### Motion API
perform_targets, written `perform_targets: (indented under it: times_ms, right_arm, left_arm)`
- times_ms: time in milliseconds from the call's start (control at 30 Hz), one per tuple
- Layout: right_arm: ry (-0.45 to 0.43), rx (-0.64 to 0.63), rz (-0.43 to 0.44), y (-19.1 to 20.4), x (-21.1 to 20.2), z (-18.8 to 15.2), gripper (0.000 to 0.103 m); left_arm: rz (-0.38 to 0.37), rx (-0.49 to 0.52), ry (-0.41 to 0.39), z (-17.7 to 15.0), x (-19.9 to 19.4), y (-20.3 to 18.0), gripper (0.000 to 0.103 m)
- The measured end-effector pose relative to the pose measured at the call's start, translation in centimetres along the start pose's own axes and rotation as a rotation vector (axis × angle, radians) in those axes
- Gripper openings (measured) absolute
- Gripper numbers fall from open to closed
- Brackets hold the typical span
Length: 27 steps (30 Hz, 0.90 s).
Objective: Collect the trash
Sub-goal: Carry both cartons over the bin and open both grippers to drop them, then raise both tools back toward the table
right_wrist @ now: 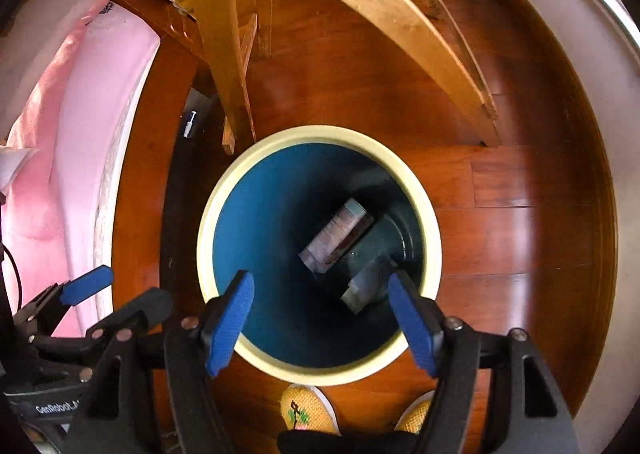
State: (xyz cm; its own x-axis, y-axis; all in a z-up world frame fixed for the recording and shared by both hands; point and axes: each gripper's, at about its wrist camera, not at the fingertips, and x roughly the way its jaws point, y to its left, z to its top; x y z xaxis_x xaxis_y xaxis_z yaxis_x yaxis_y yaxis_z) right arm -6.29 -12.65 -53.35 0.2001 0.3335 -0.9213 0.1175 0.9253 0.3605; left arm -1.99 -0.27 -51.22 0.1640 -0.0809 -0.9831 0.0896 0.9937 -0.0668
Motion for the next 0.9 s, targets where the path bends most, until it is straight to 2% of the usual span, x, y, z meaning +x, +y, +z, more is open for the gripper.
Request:
perform_targets:
  times_ms: [200, 267, 367, 500, 700, 800, 900]
  right_arm:
    - [0.040, 0.027, -0.038, 0.6, -4.1, -0.6, 0.070]
    - [0.041, 0.045, -0.025, 0.7, -5.9, -0.9, 0.070]
    - [0.024, 0.059, -0.024, 1.7, -10.9, -1.4, 0.070]
    - [-0.004, 0.060, -0.023, 3.4, -17.7, -1.3, 0.070]
    - [-0.146, -0.015, 0.008, 8.5, -30.8, -0.5, 0.071]
    - [-0.228, -0.063, 0.010, 11.6, -36.8, 0.2, 0.077]
    - [-0.327, -0.090, 0.005, 13.9, -42.0, 1.1, 0.078]
  left_arm:
    - [0.013, -0.052, 0.013, -1.1, -5.0, 0.8, 0.102]
    - [0.018, -0.072, 0.012, -1.4, -8.0, 1.2, 0.102]
    - [0.006, -0.090, 0.007, -1.7, -13.1, 1.8, 0.102]
    - [-0.020, -0.087, -0.039, -1.4, -21.2, 2.6, 0.102]
    - [-0.068, -0.040, -0.114, 0.9, -33.5, 2.5, 0.102]
    - [-0.099, 0.001, -0.177, 2.6, -39.4, 2.0, 0.102]
    - [-0.073, 0.056, -0.252, 4.1, -43.5, 1.2, 0.102]
